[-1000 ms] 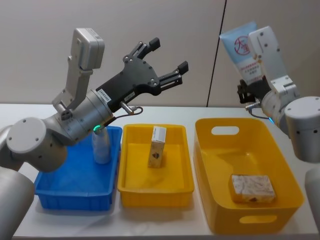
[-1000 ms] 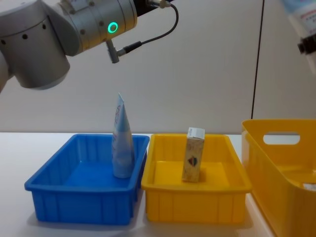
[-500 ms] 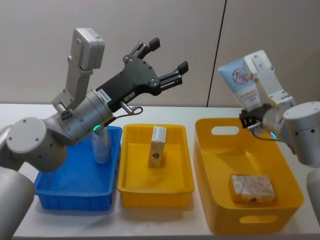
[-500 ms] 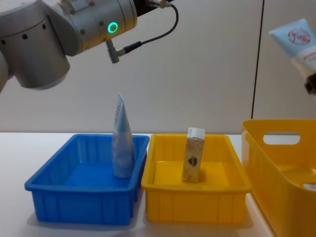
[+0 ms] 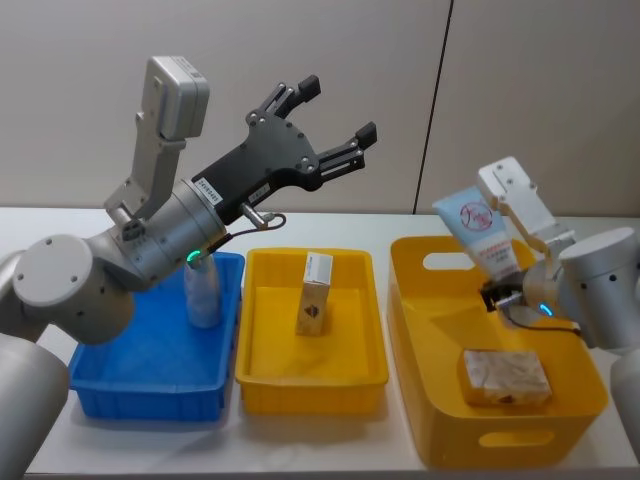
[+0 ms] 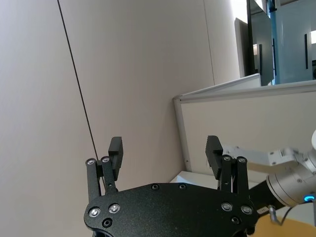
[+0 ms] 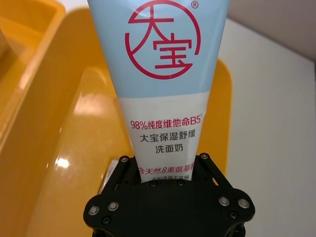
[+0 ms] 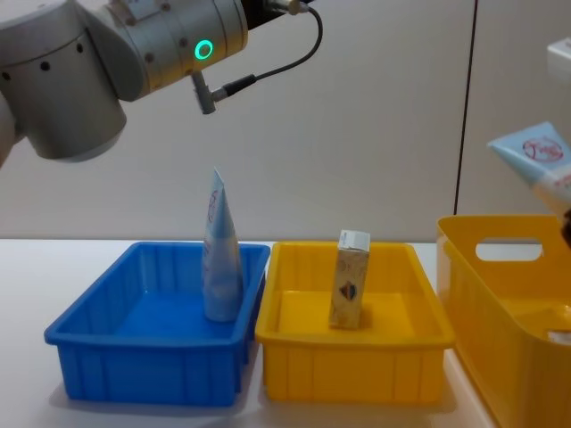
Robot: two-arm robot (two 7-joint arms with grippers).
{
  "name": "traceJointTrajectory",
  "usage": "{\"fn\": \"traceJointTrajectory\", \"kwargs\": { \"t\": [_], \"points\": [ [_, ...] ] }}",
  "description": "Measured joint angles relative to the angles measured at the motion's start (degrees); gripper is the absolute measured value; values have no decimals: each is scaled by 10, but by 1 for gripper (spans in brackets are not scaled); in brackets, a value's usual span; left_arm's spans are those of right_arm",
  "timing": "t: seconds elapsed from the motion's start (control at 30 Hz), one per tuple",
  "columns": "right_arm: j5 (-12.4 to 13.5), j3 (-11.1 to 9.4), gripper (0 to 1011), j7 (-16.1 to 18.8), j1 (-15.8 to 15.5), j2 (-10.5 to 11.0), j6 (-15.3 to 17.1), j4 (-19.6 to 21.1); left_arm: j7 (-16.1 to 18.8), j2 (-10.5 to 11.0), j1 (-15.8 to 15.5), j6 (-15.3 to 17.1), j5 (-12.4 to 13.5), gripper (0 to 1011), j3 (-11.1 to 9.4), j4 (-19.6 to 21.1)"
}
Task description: Bimanual collaborative sorting of washing and personal care products
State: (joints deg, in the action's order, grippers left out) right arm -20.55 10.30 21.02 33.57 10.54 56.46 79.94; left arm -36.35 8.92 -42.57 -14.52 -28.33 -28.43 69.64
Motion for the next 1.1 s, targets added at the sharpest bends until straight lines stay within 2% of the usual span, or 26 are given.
{"fn": "traceJointTrajectory", "kwargs": {
  "t": [0.23,0.5,1.1],
  "points": [
    [-3,-2,278,3,-4,-2,8,-6,0,0,0,0,0,1002,0,0],
    [-5,-14,278,-6,-5,-11,-3,1,0,0,0,0,0,1001,0,0],
    [-10,-26,268,-15,19,-23,-17,27,0,0,0,0,0,1002,0,0]
  ]
}}
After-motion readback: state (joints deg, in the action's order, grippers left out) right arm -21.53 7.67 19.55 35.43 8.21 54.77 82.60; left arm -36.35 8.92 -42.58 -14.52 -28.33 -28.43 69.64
